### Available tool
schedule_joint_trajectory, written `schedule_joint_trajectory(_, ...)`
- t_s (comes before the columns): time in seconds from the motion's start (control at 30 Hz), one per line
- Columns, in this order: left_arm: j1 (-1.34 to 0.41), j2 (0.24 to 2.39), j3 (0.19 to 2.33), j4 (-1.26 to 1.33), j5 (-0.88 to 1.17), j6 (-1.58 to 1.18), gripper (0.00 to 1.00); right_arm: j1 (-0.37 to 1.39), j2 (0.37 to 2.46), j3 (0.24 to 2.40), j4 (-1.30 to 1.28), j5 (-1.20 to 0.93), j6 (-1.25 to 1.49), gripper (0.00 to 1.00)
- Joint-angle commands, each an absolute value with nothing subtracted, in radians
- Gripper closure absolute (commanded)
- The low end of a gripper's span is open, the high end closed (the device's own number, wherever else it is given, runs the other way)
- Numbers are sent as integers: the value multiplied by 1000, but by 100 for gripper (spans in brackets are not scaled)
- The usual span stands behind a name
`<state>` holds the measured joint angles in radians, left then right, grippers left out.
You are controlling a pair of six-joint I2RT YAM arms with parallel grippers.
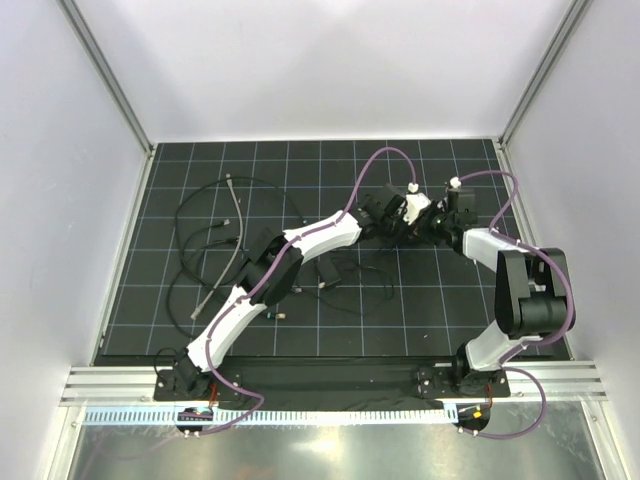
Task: Pull the plug from the switch port
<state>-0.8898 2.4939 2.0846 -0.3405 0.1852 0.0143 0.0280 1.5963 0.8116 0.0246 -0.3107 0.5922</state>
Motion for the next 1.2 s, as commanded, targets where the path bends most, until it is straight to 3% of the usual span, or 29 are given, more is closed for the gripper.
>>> schedule_joint_trajectory(0.0, -891, 2494, 2100, -279, 216, 5, 100, 58, 1629, 833, 83, -287, 609, 99)
schedule_joint_trajectory(0.63, -839, 2444, 1962, -273, 359, -117, 100, 107, 1756, 930, -34, -20, 440, 99)
schedule_joint_trajectory(1.17, -816, 2465, 1948, -316, 394, -181, 100, 138, 1845, 1032, -140, 215, 517, 99)
